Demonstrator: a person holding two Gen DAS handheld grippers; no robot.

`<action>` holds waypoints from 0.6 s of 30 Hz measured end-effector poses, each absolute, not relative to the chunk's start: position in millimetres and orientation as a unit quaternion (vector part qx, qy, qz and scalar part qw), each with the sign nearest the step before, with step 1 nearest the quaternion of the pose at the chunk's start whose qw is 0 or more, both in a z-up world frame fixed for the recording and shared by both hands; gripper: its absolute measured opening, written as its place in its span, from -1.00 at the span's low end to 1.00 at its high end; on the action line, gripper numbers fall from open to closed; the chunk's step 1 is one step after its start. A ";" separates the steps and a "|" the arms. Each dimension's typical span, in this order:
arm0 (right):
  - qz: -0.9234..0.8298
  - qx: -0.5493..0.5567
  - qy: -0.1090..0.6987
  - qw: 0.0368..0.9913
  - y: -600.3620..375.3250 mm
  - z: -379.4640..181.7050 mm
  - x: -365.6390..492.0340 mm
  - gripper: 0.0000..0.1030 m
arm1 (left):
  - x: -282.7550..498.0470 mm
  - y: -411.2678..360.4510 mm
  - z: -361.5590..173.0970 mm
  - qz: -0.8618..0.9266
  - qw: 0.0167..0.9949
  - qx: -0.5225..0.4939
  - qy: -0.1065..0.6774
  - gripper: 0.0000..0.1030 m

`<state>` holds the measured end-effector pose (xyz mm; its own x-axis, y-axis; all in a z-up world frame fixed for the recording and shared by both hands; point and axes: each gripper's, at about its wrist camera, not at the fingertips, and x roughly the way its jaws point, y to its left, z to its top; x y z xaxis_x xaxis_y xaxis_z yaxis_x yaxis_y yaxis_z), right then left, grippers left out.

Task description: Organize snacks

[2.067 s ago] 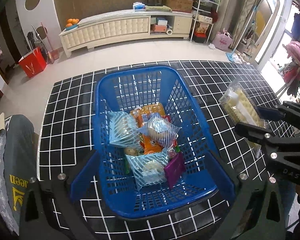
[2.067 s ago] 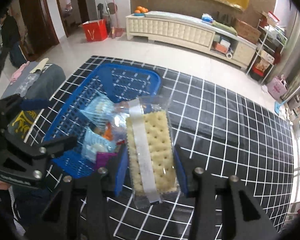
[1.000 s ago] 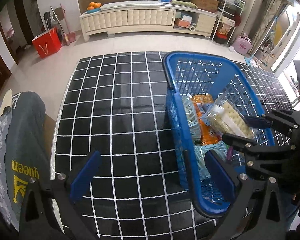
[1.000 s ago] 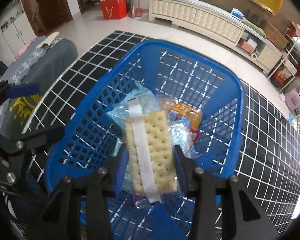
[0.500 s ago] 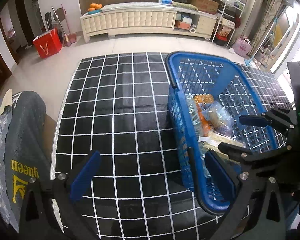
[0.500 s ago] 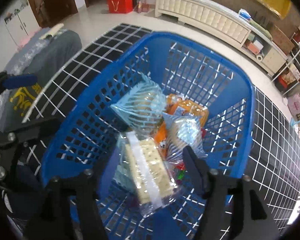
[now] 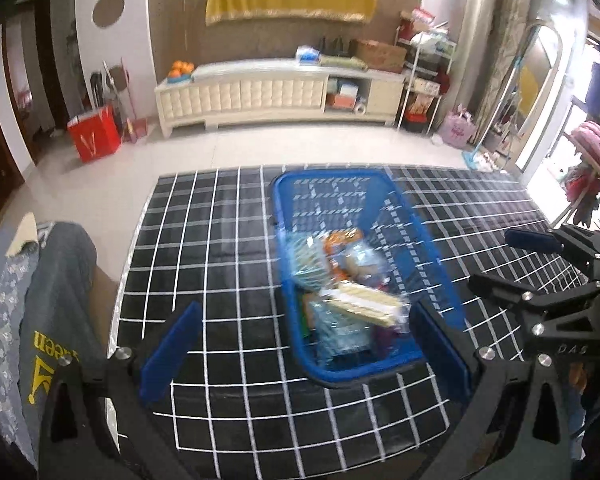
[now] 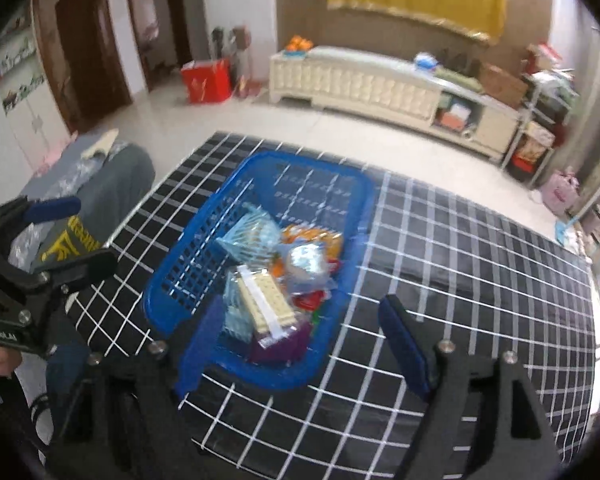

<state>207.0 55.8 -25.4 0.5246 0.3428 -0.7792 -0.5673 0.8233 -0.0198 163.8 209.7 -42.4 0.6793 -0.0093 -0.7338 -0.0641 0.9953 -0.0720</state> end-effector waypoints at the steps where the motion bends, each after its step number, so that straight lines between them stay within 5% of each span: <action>1: 0.262 -0.129 0.403 0.867 48.2 -19.5 202.2 0.66 | 157.4 203.2 -36.6 0.012 0.919 -0.047 0.391 0.99; 6: 0.244 -0.089 0.342 0.903 5.6 11.8 162.5 0.96 | 115.5 168.3 -4.6 -0.019 0.938 -0.079 0.337 0.99; 18: 0.196 -0.061 0.204 0.957 -63.7 77.8 47.2 1.00 | 14.8 82.6 50.8 0.014 0.977 -0.006 0.213 0.99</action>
<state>47.2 -63.7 77.8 0.8395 0.3511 -0.4148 -0.4009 0.9154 -0.0365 14.8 82.6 50.8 0.9092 0.0249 -0.4156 -0.0299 0.9995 -0.0054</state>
